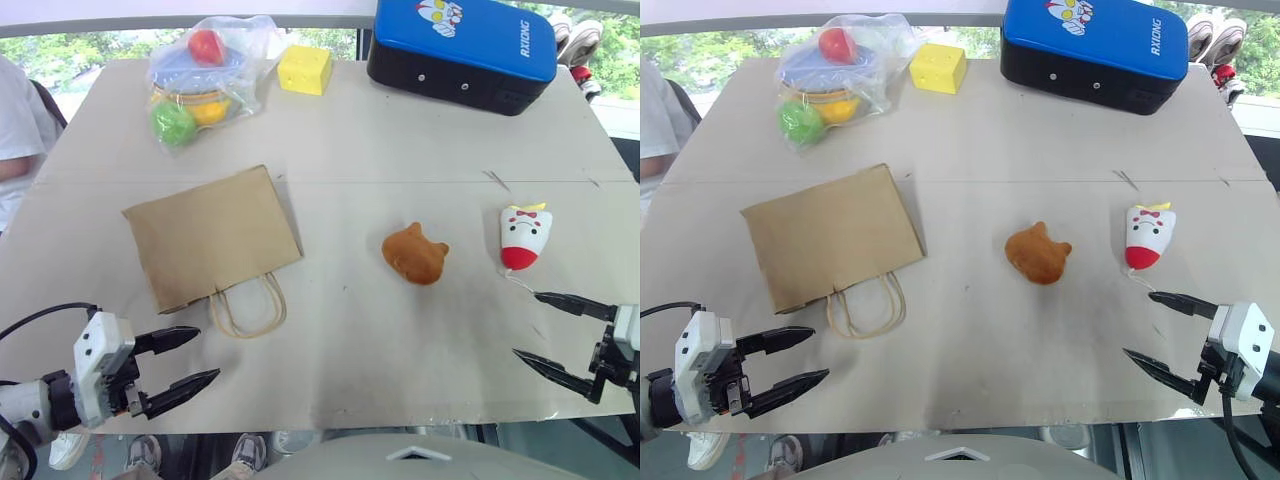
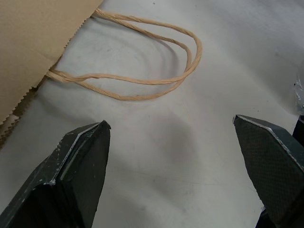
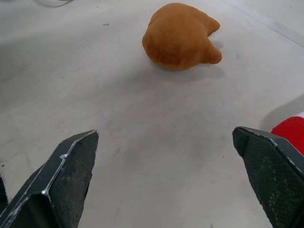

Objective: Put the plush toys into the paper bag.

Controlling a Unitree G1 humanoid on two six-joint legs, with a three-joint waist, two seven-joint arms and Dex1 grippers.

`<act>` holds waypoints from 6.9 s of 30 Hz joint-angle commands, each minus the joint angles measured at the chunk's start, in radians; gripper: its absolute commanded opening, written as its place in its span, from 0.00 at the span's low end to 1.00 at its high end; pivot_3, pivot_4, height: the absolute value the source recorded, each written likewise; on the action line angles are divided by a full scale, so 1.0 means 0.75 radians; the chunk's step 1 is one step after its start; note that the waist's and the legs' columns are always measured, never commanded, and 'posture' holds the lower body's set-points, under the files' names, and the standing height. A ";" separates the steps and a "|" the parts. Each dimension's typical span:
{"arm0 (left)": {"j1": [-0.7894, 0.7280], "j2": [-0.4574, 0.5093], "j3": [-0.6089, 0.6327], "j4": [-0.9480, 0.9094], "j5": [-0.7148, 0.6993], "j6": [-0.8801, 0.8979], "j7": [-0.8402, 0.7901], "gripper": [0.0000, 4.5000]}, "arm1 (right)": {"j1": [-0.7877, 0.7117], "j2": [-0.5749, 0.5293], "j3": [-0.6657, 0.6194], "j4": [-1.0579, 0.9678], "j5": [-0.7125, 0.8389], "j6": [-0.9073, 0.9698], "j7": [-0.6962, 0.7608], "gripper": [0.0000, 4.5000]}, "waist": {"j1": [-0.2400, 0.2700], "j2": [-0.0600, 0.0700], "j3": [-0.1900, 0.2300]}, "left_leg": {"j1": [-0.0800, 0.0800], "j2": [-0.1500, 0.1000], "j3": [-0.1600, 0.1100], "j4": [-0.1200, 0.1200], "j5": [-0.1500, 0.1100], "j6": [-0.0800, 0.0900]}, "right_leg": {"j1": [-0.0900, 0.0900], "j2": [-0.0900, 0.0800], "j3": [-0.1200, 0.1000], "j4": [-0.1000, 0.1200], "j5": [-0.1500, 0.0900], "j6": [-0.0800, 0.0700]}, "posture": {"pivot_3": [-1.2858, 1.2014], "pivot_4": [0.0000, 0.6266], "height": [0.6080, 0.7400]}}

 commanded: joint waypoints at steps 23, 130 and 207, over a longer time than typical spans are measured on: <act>-0.589 0.064 -0.517 0.323 0.457 -0.870 -0.096 0.42 | -0.246 -0.070 0.240 -0.384 0.240 0.149 -0.090 1.00 | 0.008 -0.002 -0.002 | 0.000 -0.003 0.002 0.001 0.000 0.001 | 0.005 0.006 -0.005 0.001 0.002 -0.002 | 0.52 0.24 1.00; -1.470 -0.481 -0.439 0.017 -1.406 0.810 1.265 0.00 | -1.547 0.722 0.962 0.547 -0.136 0.731 -0.608 0.01 | -0.015 -0.006 0.006 | -0.003 -0.001 -0.003 0.018 -0.002 0.004 | 0.002 0.018 0.005 0.021 0.009 0.001 | 0.52 0.24 1.00; -1.555 -0.290 -0.549 0.255 -0.777 0.561 0.790 0.00 | -1.439 0.583 1.014 0.250 -0.273 0.777 -0.555 0.76 | -0.006 -0.005 0.007 | -0.001 -0.002 -0.002 0.012 -0.002 0.004 | 0.000 0.020 0.006 0.017 0.008 0.000 | 0.52 0.24 1.00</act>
